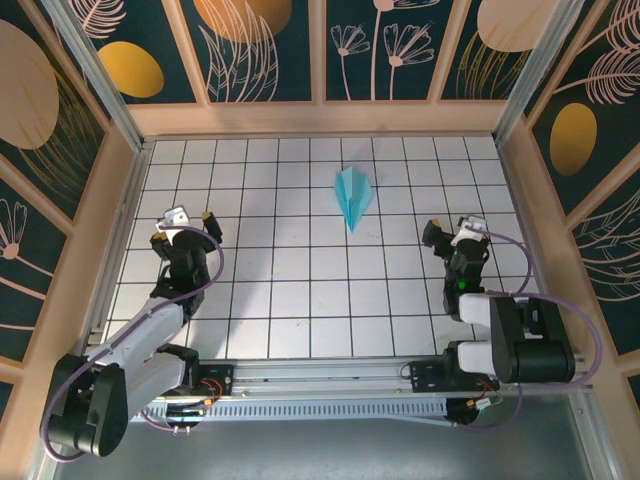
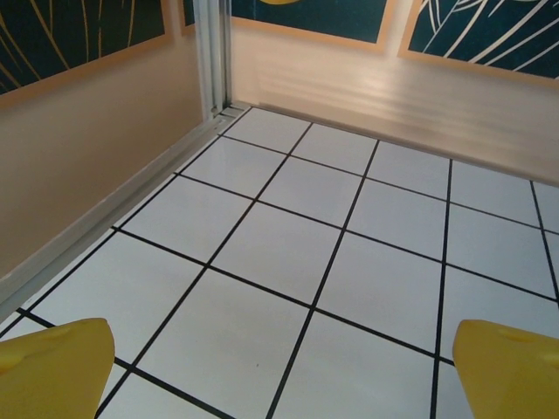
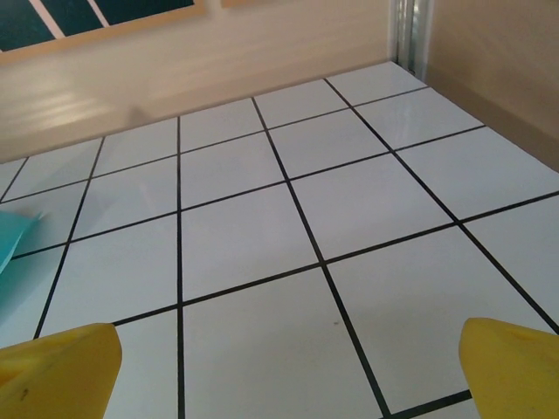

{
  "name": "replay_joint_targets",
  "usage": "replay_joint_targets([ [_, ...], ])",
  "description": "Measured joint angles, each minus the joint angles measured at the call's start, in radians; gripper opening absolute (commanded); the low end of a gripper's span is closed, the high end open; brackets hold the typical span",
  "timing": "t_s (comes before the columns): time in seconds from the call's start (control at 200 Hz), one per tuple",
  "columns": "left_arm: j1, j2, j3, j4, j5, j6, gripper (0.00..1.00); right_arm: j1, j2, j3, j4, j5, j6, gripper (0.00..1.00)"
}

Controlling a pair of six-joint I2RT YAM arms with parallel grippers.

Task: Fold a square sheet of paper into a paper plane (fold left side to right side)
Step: Reset both arms

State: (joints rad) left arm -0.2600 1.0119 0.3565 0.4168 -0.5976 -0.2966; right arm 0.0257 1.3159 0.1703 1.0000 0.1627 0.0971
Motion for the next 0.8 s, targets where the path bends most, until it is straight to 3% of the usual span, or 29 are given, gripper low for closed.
replay_joint_targets([
  [0.37,0.016,0.119,-0.021,0.167,-0.014,0.126,0.99,-0.001,0.238,-0.063,0.421,-0.064,-0.085,0.99],
  [0.801,0.048,0.312,-0.070,0.541,0.119,0.298,0.99,-0.052,0.251,0.031,0.347,-0.105,-0.073,0.99],
])
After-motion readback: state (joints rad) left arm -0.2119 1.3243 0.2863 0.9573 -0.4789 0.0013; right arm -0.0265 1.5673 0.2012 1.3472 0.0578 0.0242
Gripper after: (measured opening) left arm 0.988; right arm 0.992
